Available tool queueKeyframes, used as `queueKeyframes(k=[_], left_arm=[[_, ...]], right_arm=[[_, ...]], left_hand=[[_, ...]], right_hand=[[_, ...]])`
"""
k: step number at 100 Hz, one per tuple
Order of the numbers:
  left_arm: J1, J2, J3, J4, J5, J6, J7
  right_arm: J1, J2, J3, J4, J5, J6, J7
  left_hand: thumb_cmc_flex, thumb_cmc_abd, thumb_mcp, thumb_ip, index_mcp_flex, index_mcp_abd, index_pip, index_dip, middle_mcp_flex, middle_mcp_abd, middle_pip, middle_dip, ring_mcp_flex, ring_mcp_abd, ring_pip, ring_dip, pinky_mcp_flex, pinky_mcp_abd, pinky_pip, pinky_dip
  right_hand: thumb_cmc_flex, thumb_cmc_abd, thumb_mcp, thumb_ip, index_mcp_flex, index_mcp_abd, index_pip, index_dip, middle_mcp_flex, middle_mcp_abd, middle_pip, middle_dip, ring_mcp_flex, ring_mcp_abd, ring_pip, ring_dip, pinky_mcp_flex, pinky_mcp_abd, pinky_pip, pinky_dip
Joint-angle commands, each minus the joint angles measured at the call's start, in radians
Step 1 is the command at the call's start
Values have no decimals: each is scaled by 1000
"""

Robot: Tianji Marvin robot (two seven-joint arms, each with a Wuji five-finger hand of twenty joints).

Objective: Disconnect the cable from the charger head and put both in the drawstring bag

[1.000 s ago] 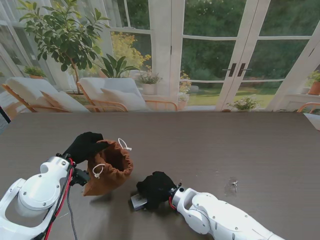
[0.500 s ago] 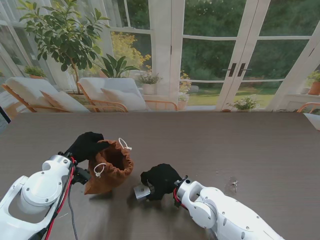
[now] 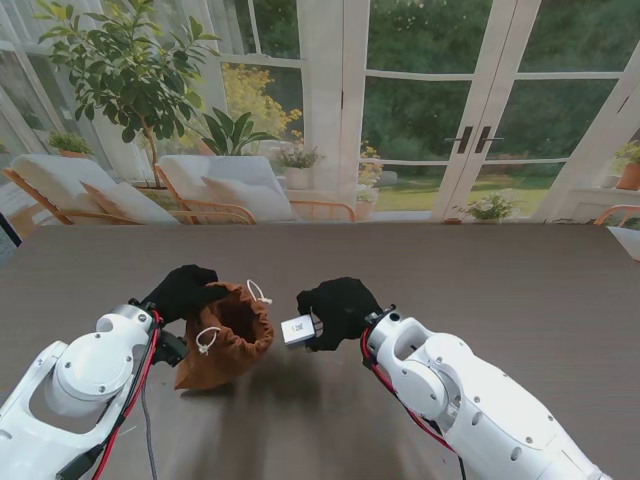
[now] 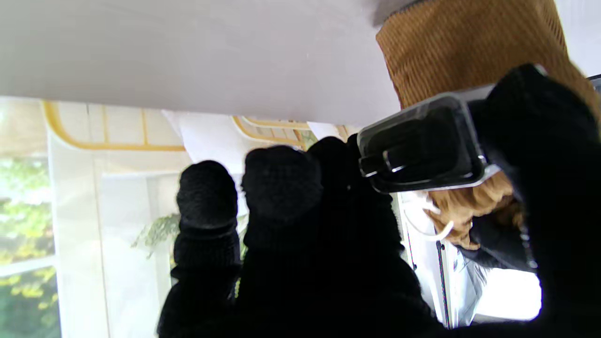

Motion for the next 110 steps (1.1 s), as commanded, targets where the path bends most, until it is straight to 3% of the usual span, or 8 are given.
queueKeyframes(k=[1,51,110], left_arm=[[-11,-1,7,7,-2,4,-27],[-75,9,60,50,-12,-7,-79],[-102,12,94,45,-22,-34,-95]], right_arm=[[3,1,12,-39,-7,6,15],[15,1,9,-133,-38,55,45],[88,-4,-85,-179,-80,175,106]], left_hand=[[50,46,-9,18,8,42,38,6,-13,-36,1,16,18,-40,81,4,-2,-20,40,7],[48,47,-11,19,6,41,38,7,-13,-37,2,15,18,-46,82,3,-2,-20,39,8],[44,45,-6,21,8,39,41,6,-10,-40,4,13,23,-51,84,-1,-1,-28,44,7]], right_hand=[[155,42,194,44,143,-201,324,82,22,9,-1,20,36,-15,-1,13,187,-27,28,-23],[154,50,186,47,139,-207,320,86,18,7,-5,24,37,-21,-2,19,189,-27,24,-22],[157,58,174,52,132,-211,314,95,14,6,-8,27,38,-29,3,24,190,-27,17,-21]])
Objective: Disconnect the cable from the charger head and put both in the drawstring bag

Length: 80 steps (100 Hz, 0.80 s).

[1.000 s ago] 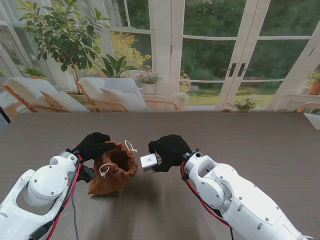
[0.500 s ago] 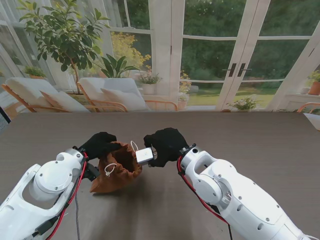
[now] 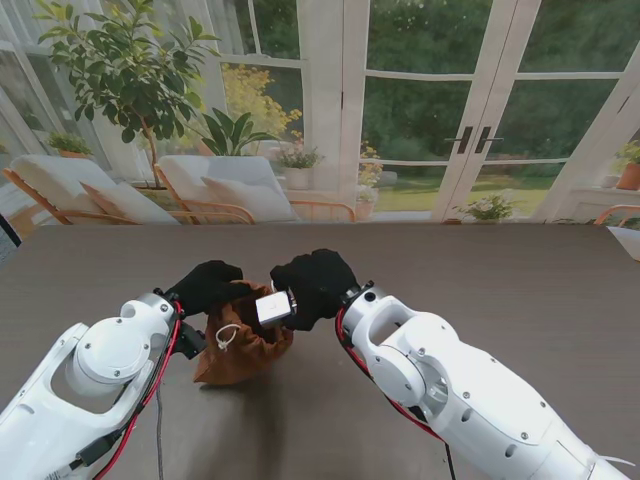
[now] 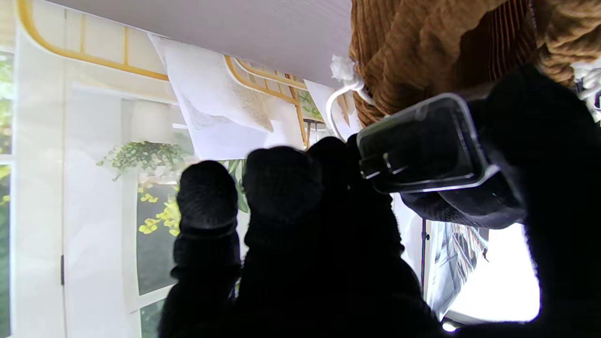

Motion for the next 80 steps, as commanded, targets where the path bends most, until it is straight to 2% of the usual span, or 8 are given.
queueKeyframes(k=[1,22,54,80], left_arm=[[0,-1,2,-12,-5,-4,-23],[0,0,4,-9,-10,-14,-31],[-23,0,26,-1,-33,-24,-41],[-35,2,42,0,-48,-23,-53]], right_arm=[[7,-6,-6,-13,-10,13,25],[19,-2,-20,-21,-50,55,48],[12,0,-45,-43,-129,111,42],[15,4,-73,-50,-207,163,49]], left_hand=[[44,46,-5,21,8,38,41,6,-10,-40,4,13,23,-51,84,-1,-1,-28,44,7],[45,44,-5,21,8,38,40,5,-10,-40,4,13,23,-51,84,-1,-1,-28,44,7],[44,45,-5,21,10,40,39,5,-10,-39,3,12,23,-51,84,-2,-1,-28,44,7],[45,46,-6,22,10,40,39,5,-10,-39,3,12,23,-51,84,-2,-1,-28,44,6]], right_hand=[[158,58,174,52,132,-211,314,84,14,5,-9,25,38,-23,5,14,190,-27,17,-21],[161,55,171,55,133,-208,313,86,15,9,-8,26,39,-24,9,17,192,-26,15,-22],[160,34,177,62,139,-207,314,90,22,12,-5,29,40,-26,27,23,196,-21,17,-21],[148,19,195,72,128,-235,331,101,19,2,5,42,40,-24,35,22,182,-16,20,-18]])
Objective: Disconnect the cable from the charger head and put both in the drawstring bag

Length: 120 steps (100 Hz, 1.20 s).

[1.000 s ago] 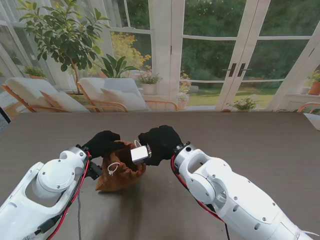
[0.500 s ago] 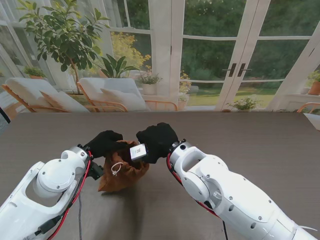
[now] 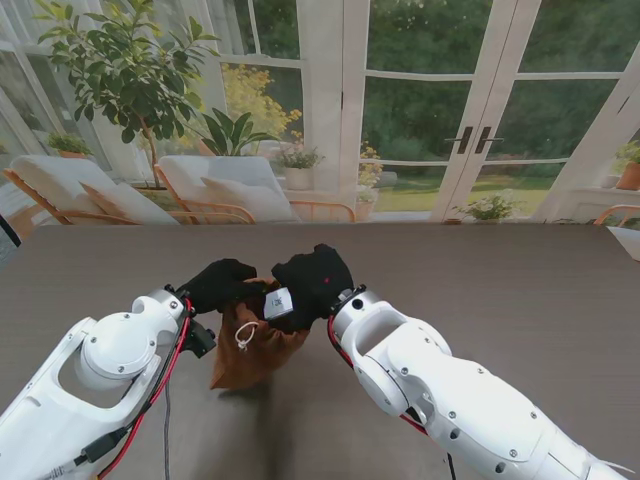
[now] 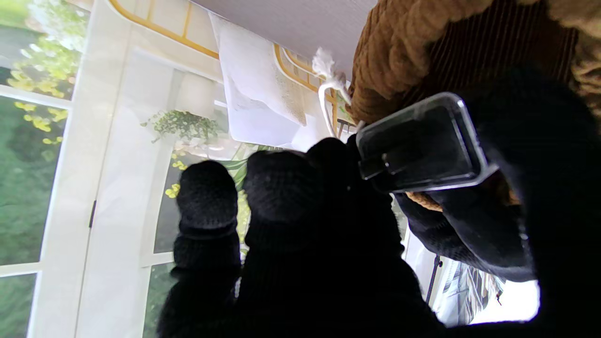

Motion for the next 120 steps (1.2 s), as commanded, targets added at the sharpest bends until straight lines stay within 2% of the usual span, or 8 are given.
queueKeyframes(k=[1,17,29,47,60,83,97,120], left_arm=[[-3,-2,3,-4,-5,-2,-22],[-8,-5,8,1,-17,-4,-16],[-14,-9,16,7,-33,-4,-6],[-21,-13,25,16,-48,-12,3],[-24,-14,28,19,-53,-15,6],[-29,-11,29,21,-68,-21,-14],[-30,-14,31,24,-73,-24,-3],[-28,-16,30,24,-74,-28,5]], right_arm=[[-3,-1,-7,-10,-9,10,16],[-5,-1,-9,-6,-24,15,2],[-11,-1,-6,-6,-30,9,-15],[-18,-3,-4,-4,-31,12,-33],[-23,-3,-4,-5,-30,17,-38],[-32,-4,0,-6,-24,23,-45],[-36,-4,7,-8,-19,23,-41],[-42,-3,20,-9,-14,20,-41]], left_hand=[[44,45,-6,22,9,39,38,8,-10,-39,3,12,23,-51,84,-2,-1,-28,44,6],[45,45,-5,22,11,40,39,9,-10,-39,3,12,23,-51,84,-2,0,-29,44,6],[49,43,-4,21,11,44,38,8,-9,-36,3,12,23,-48,84,-2,0,-29,44,6],[53,50,-5,18,13,46,39,12,-6,-35,4,12,26,-46,85,-2,4,-26,47,6],[53,50,-4,18,18,48,40,16,-2,-36,6,12,31,-47,86,-3,9,-22,49,6],[48,56,-1,21,22,51,49,35,3,-39,14,13,33,-48,88,-3,11,-17,50,5],[49,54,1,23,23,52,47,39,4,-39,15,13,34,-48,89,-3,11,-17,50,5],[46,52,7,24,27,51,46,44,6,-39,16,12,35,-48,90,-3,11,-18,50,4]], right_hand=[[139,29,195,72,127,-235,332,94,19,2,6,25,40,-19,26,12,182,-15,21,-17],[93,32,157,71,105,-236,315,72,30,4,-12,2,38,-9,40,12,171,-7,29,-14],[28,25,98,76,53,-177,290,70,11,11,-16,-62,31,-4,29,4,157,-2,24,-15],[-34,80,41,142,31,-102,221,137,-25,22,-12,-77,8,0,27,7,138,3,20,-10],[-73,123,12,245,5,-57,162,259,-53,31,-12,-84,-4,-1,28,5,126,6,18,-7],[-107,121,-18,233,-115,1,129,265,-124,56,-27,-88,-44,1,35,8,97,13,15,-3],[-125,144,-54,232,-201,35,62,224,-169,61,-32,-100,-73,5,43,6,76,17,13,5],[-129,169,-81,236,-222,44,31,196,-189,69,-38,-111,-84,5,46,3,68,19,11,8]])
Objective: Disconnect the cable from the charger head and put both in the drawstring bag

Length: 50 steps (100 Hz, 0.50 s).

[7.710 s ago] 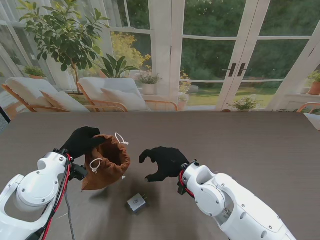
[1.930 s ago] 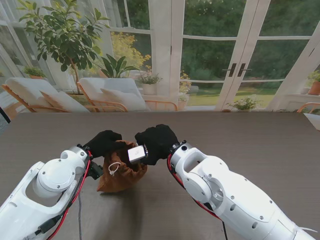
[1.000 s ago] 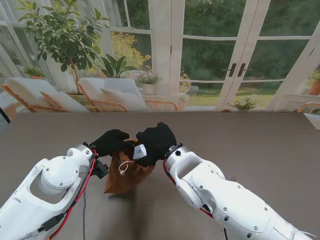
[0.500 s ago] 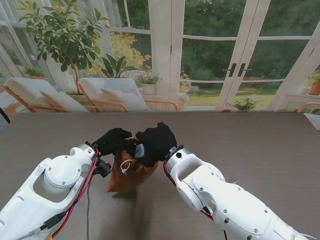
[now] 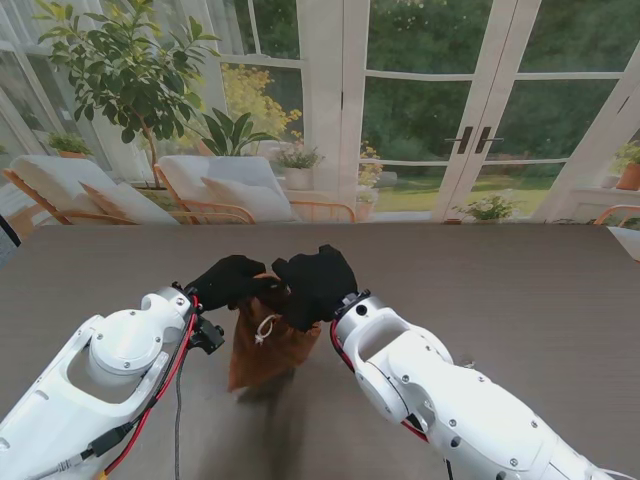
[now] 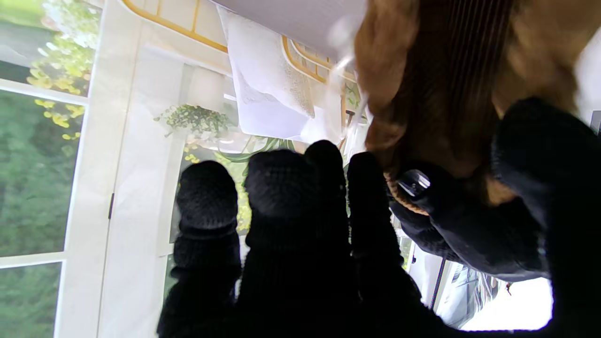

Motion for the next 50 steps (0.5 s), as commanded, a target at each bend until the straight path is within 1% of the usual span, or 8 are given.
queueKeyframes(k=[1,11,15,22,39,50], left_arm=[[1,-7,-1,-2,-3,-4,-15],[1,-8,-1,-1,-9,-4,-11],[1,-8,0,-1,-10,-6,-10],[1,-8,-1,1,-11,-10,-12],[1,-8,-2,4,-20,-20,-13],[3,-7,-8,5,-36,-37,-23]], right_arm=[[-7,-2,4,-8,2,-2,13],[-8,-1,9,-7,2,-9,10],[-9,-1,12,-5,3,-13,6],[-12,-2,20,-5,8,-14,-1],[-17,-4,37,-4,21,-2,2],[-18,-5,45,4,38,20,9]], left_hand=[[46,41,9,24,28,51,47,32,6,-40,16,12,35,-48,90,-3,11,-18,50,4],[43,40,12,25,31,51,46,33,8,-40,16,12,36,-47,90,-3,13,-21,52,4],[42,40,13,24,31,51,46,34,8,-40,16,11,36,-47,90,-3,13,-22,52,4],[42,40,14,25,31,50,46,35,8,-40,17,11,36,-47,90,-3,13,-22,52,4],[40,36,18,25,31,49,46,37,8,-40,17,11,36,-47,90,-3,13,-22,53,3],[37,28,25,26,33,48,46,36,5,-37,15,11,25,-41,88,-1,-1,-26,46,2]], right_hand=[[-25,27,-34,30,-35,26,-13,-8,-35,31,-13,-16,-11,1,22,2,67,19,11,8],[-31,40,-46,32,-45,23,-25,-19,-37,29,-16,-22,-9,-2,22,0,67,19,11,9],[-34,52,-53,33,-47,18,-32,-25,-39,31,-18,-25,-10,7,22,0,67,17,10,9],[-39,80,-71,37,-51,13,-46,-37,-42,35,-24,-31,-11,3,21,-2,65,23,9,10],[-35,151,-113,63,-37,-2,-57,-50,-37,44,-52,-55,-17,19,-9,-14,61,35,2,10],[-29,184,-98,81,-26,-16,-61,-53,-25,53,-77,-76,-17,29,-46,-26,58,45,-4,9]])
